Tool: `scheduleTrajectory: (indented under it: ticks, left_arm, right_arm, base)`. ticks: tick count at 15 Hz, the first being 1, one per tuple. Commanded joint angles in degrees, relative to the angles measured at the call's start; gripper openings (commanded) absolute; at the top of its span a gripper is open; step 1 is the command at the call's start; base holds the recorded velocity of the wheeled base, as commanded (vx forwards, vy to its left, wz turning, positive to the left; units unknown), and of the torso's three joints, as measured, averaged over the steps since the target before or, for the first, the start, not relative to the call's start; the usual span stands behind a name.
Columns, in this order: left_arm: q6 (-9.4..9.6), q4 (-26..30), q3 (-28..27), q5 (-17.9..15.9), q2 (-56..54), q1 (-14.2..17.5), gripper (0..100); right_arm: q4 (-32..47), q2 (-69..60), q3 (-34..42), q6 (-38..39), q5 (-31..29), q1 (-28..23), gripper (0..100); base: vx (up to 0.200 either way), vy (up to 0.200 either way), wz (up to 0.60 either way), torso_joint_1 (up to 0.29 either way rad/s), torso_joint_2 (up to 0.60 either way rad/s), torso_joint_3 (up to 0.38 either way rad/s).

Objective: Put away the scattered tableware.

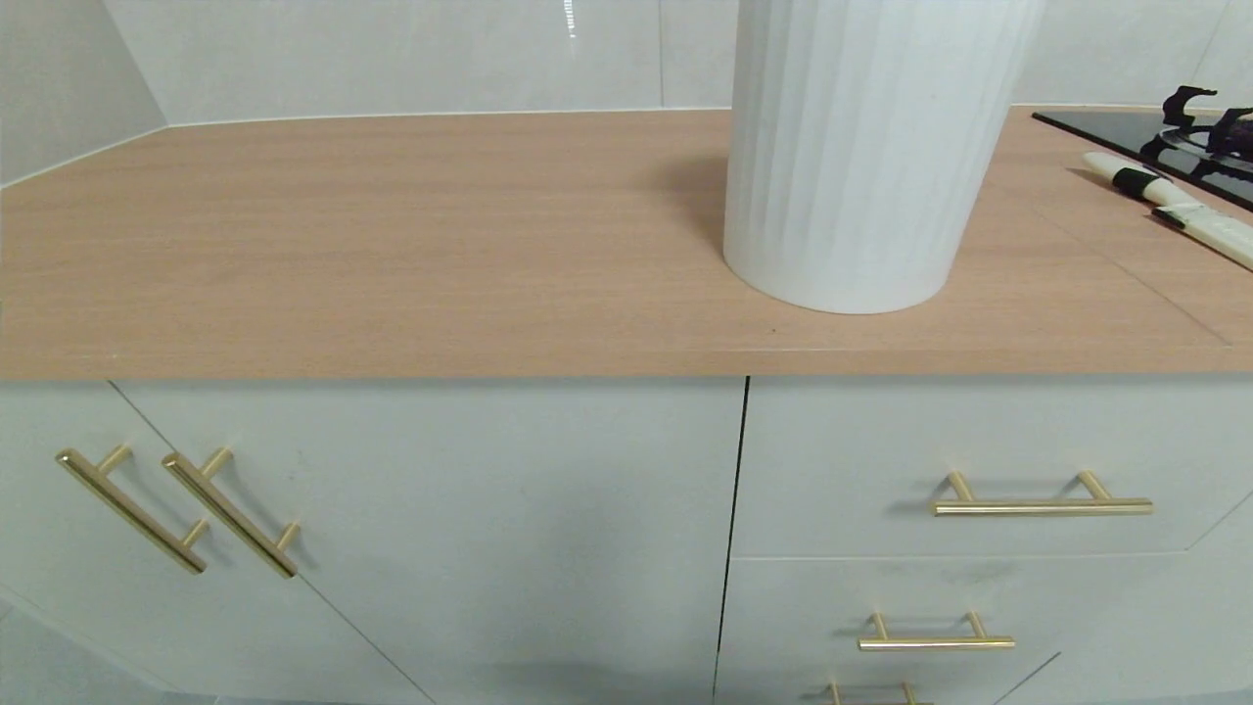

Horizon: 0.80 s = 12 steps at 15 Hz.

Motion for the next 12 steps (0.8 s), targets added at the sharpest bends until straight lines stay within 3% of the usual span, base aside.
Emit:
scheduleTrajectory:
  ticks: [1,4,10,12]
  left_arm:
    - [-0.01,0.0,0.0,0.0,0.0,0.0,100]
    - [0.08,0.0,0.0,0.0,0.0,0.0,100]
    - [0.08,0.0,0.0,0.0,0.0,0.0,100]
    - [-0.01,0.0,0.0,0.0,0.0,0.0,100]
  right_arm:
    - [0.0,0.1,0.0,0.0,0.0,-0.1,100]
    - [0.0,0.1,0.0,0.0,0.0,-0.1,100]
    - [0.0,0.1,0.0,0.0,0.0,0.0,100]
    - [0.0,0.1,0.0,0.0,0.0,-0.1,100]
  base:
    - [0.000,0.000,0.00,0.000,0.00,0.000]
    - [0.000,0.000,0.00,0.000,0.00,0.000]
    - [0.000,-0.200,0.00,0.001,0.00,0.005]
    - [0.000,0.000,0.00,0.000,0.00,0.000]
